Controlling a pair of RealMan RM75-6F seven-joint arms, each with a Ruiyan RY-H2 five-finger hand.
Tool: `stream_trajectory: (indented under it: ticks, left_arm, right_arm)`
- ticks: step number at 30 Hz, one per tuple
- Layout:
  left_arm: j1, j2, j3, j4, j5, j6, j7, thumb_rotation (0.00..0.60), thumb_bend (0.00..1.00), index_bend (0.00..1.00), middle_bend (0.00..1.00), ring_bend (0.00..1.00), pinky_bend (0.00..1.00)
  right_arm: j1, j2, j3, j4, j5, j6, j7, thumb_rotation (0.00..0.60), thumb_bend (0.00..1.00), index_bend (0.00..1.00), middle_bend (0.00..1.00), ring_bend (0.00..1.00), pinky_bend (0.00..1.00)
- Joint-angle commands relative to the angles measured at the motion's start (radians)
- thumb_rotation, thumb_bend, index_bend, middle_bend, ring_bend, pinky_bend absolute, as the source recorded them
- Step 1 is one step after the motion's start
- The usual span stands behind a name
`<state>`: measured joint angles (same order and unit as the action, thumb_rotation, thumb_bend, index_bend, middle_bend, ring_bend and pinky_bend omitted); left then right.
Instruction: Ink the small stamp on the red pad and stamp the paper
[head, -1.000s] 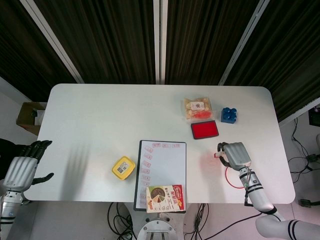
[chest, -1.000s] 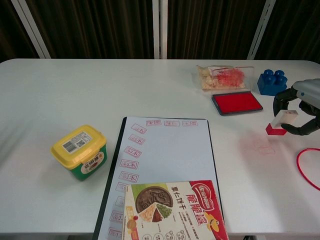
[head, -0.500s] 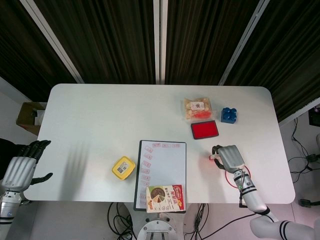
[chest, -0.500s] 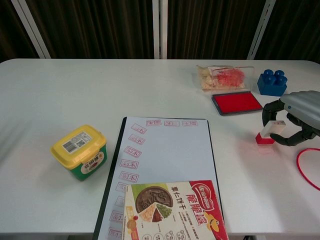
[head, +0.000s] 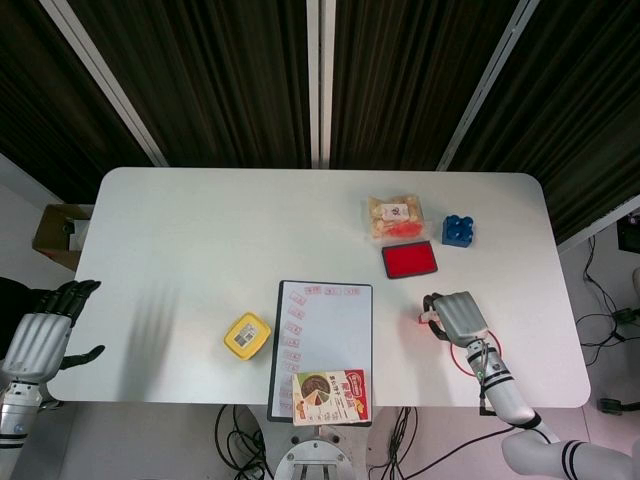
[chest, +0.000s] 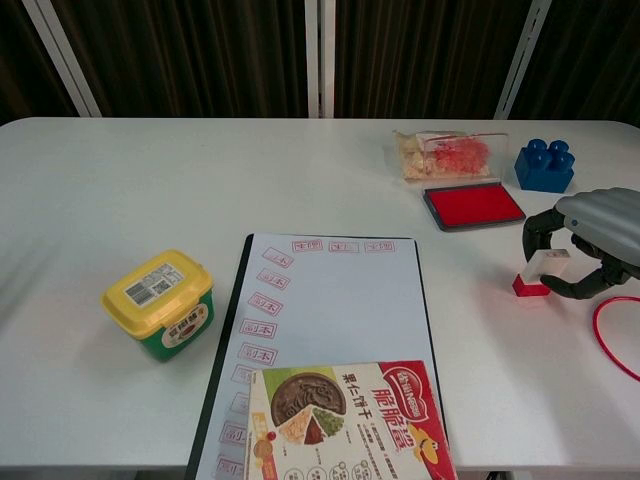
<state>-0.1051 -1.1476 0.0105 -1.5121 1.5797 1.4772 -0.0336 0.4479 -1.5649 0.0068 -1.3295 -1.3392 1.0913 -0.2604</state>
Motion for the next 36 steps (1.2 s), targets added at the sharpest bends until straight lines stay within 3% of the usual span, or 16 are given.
stream_trajectory:
  ticks: [1,11,18,21,27,31,34,36]
  left_arm:
    - [0.000,0.000,0.000,0.000,0.000,0.000,0.000,0.600,0.00,0.13,0.14,0.12,0.20]
    - [0.001,0.000,0.001,0.004,-0.003,0.000,-0.003,0.600,0.00,0.13,0.14,0.12,0.20]
    - [0.002,0.000,0.000,0.005,-0.003,0.002,-0.004,0.600,0.00,0.13,0.14,0.12,0.20]
    - [0.003,0.001,0.001,0.004,-0.003,0.003,-0.004,0.600,0.00,0.13,0.14,0.12,0.20]
    - [0.006,0.007,0.001,0.001,-0.005,0.006,-0.004,0.600,0.00,0.13,0.14,0.12,0.20]
    - [0.009,0.012,0.001,-0.005,-0.003,0.013,-0.002,0.600,0.00,0.13,0.14,0.12,0.20]
    - [0.011,0.014,0.000,-0.013,0.000,0.018,0.003,0.600,0.00,0.13,0.14,0.12,0.20]
    - [0.011,0.014,0.000,-0.020,0.003,0.020,0.007,0.600,0.00,0.13,0.14,0.12,0.20]
  right_arm:
    - [0.000,0.002,0.001,-0.002,-0.002,-0.004,-0.001,0.600,0.32,0.56,0.55,0.90,1.00]
    - [-0.003,0.009,0.007,-0.013,-0.008,-0.011,-0.003,0.600,0.30,0.38,0.40,0.90,1.00]
    - [-0.008,0.015,0.007,-0.022,-0.012,-0.014,-0.004,0.600,0.29,0.34,0.37,0.90,1.00]
    - [-0.011,0.032,0.006,-0.041,-0.015,-0.013,-0.003,0.600,0.27,0.22,0.33,0.90,1.00]
    - [-0.054,0.171,-0.031,-0.151,-0.043,0.039,-0.038,0.600,0.22,0.03,0.26,0.90,1.00]
    - [-0.114,0.329,-0.073,-0.270,-0.044,0.099,-0.067,0.600,0.16,0.00,0.18,0.89,1.00]
    - [-0.186,0.408,-0.082,-0.304,-0.091,0.231,-0.002,0.600,0.13,0.00,0.14,0.86,1.00]
    - [-0.242,0.410,-0.077,-0.262,-0.147,0.357,0.072,0.600,0.12,0.00,0.11,0.73,0.92]
